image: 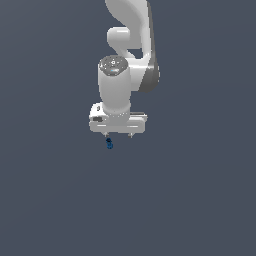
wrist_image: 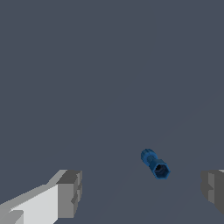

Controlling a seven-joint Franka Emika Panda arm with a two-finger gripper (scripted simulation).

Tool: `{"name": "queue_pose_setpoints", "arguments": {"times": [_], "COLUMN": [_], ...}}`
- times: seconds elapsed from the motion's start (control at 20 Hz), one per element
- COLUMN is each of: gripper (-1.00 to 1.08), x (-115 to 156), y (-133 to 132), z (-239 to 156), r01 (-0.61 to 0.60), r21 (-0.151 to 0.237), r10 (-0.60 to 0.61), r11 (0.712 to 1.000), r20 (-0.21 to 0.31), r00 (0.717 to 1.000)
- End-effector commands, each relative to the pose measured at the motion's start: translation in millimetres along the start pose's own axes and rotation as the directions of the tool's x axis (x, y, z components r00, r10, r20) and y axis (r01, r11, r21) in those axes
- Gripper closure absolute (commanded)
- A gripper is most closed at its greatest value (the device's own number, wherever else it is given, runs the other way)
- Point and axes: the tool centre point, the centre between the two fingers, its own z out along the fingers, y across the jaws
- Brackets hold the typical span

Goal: Pick up the object and move it to a goal position.

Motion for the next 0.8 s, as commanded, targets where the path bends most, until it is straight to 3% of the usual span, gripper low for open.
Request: {"name": "queue_pose_setpoints", "arguments": {"times": [0.0, 0.75], "gripper": [-0.92, -0.92], "x": [-1.8, -31.2], "y": [3.1, 42.3], "z": [4.2, 59.7], "r01": [0.012, 0.187], "r21": [0.0, 0.01], "r10": [-0.012, -0.187], "r11": [1.0, 0.982], "r20": [0.001, 0.005], "r00": [1.0, 0.982]}}
